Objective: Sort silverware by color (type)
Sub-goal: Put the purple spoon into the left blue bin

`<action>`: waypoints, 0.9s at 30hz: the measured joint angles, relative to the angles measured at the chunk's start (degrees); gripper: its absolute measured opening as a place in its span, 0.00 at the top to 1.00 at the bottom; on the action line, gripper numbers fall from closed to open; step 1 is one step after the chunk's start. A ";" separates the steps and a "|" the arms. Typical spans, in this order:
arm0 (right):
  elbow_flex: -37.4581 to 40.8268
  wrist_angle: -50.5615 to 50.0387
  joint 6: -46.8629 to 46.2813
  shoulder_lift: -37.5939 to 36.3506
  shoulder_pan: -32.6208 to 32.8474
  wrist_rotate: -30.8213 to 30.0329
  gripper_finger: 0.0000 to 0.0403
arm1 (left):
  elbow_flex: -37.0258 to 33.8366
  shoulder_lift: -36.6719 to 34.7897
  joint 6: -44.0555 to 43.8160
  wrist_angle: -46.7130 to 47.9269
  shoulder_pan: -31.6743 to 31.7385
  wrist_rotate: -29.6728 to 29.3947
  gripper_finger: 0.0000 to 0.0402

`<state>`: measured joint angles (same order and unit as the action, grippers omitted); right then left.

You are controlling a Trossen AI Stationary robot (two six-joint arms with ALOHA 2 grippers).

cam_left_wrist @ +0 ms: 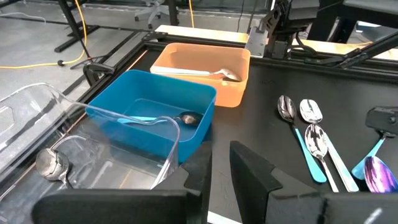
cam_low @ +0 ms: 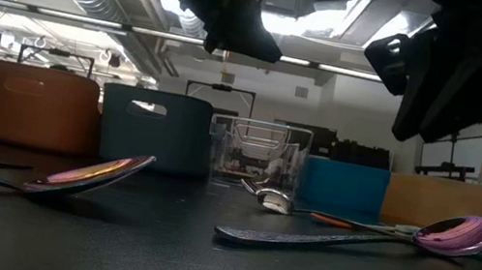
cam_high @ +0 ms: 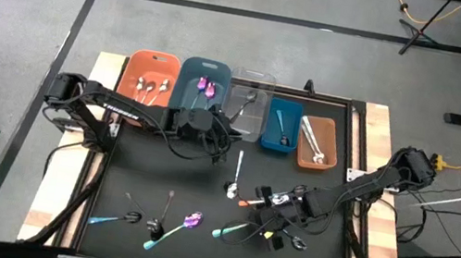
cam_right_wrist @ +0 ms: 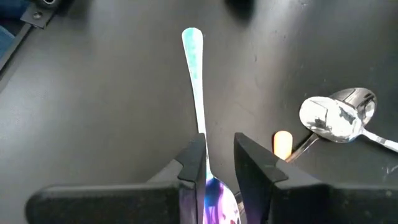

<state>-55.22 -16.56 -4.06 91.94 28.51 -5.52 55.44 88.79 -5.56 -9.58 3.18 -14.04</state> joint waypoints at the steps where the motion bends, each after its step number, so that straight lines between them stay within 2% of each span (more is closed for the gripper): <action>1: 0.02 -0.03 -0.02 0.00 0.00 -0.12 0.82 | 0.00 0.00 -0.01 -0.01 0.00 0.00 0.87; 5: 0.00 0.17 -0.11 1.73 0.01 -1.37 0.82 | 0.00 0.00 0.00 -0.02 0.00 0.00 0.87; 14: 0.04 0.52 -0.31 8.30 0.02 0.61 0.82 | 0.00 0.00 0.02 -0.02 0.00 0.01 0.87; 27: -0.13 3.17 -0.30 12.64 -0.04 1.10 0.82 | 0.00 0.00 0.02 -0.02 0.00 0.02 0.87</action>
<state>-55.35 -13.39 -4.36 104.58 28.47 -4.43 55.44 88.79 -5.54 -9.61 3.18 -14.02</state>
